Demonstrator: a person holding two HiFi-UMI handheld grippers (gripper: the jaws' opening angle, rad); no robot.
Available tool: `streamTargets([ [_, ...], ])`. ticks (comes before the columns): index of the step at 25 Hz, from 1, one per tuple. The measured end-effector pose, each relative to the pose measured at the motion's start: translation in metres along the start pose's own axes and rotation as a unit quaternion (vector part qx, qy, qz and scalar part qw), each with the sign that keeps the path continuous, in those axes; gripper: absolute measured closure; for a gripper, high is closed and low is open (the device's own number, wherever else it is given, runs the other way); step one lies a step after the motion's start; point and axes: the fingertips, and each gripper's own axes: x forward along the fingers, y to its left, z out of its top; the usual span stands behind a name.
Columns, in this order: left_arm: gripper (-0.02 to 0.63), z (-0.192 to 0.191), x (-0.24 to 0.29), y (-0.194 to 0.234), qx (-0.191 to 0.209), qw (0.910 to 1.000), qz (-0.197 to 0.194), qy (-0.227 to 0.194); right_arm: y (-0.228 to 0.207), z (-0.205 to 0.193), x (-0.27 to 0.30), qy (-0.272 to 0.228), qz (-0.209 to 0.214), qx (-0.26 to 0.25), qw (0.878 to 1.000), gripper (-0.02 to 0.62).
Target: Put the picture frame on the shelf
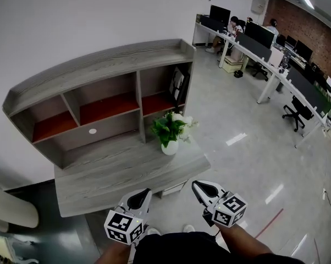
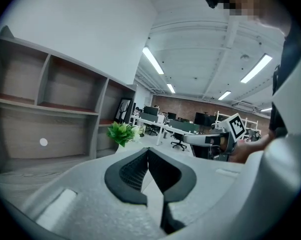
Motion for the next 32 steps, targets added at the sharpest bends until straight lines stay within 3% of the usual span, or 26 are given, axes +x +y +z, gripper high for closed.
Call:
streamTargets([
  [4,0.597,-0.001,0.011,-0.015,-0.002,1.0,0.0,-0.001,0.003,0.004,-0.004,0.007,0.02,-0.047,0.999,0.58],
  [12,0.597,-0.002,0.023,-0.031,-0.011,0.9998,0.017,-0.004,-0.014,0.001,-0.016,0.011,0.033,-0.02,0.999,0.581],
  [32,0.597,0.003,0.03,-0.045,-0.001,0.9991,0.042,-0.004,-0.03,-0.001,-0.024,0.006,0.051,-0.012,0.999,0.58],
])
